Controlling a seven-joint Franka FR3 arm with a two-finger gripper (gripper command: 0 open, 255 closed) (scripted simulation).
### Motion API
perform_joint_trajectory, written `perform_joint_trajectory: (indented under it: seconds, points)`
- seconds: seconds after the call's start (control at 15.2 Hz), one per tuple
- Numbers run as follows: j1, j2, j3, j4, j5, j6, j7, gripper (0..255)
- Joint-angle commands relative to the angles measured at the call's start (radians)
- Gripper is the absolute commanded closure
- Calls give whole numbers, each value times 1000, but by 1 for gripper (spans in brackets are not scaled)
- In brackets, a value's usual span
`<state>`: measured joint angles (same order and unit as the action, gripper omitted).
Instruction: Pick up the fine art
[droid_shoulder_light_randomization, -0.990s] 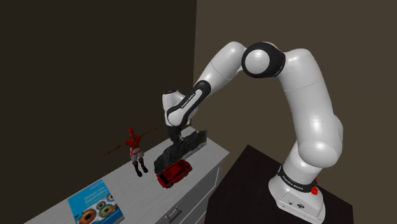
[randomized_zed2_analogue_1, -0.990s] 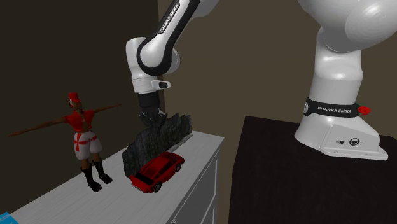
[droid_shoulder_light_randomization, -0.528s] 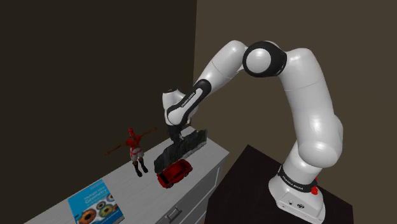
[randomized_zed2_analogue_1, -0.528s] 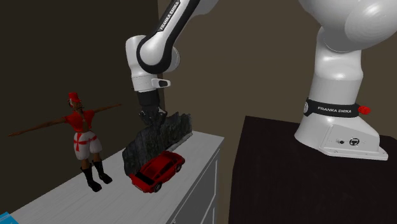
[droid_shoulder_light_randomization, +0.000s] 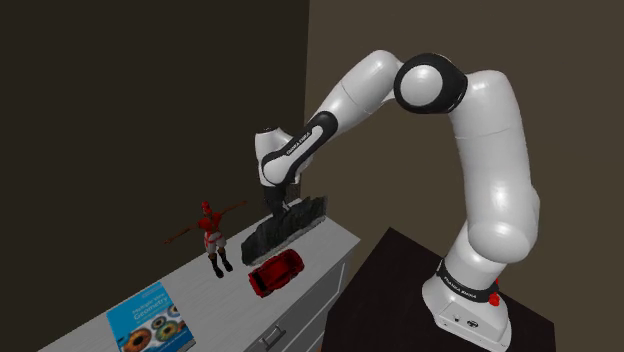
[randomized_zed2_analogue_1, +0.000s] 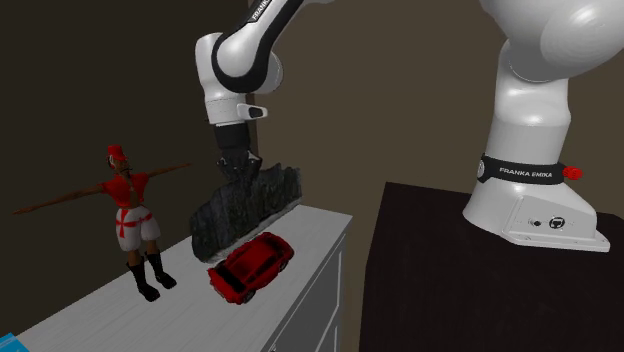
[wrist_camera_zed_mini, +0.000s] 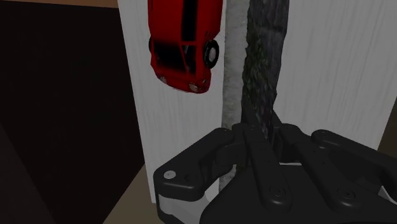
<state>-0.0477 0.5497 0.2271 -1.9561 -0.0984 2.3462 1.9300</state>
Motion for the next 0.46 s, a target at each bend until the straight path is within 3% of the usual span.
perform_joint_trajectory:
  seconds: [0.0, 0.4]
  points:
    - [-1, -18, 4, 1, 5, -19, -1, 255]
    - [-7, -61, 12, 0, 16, -60, -6, 255]
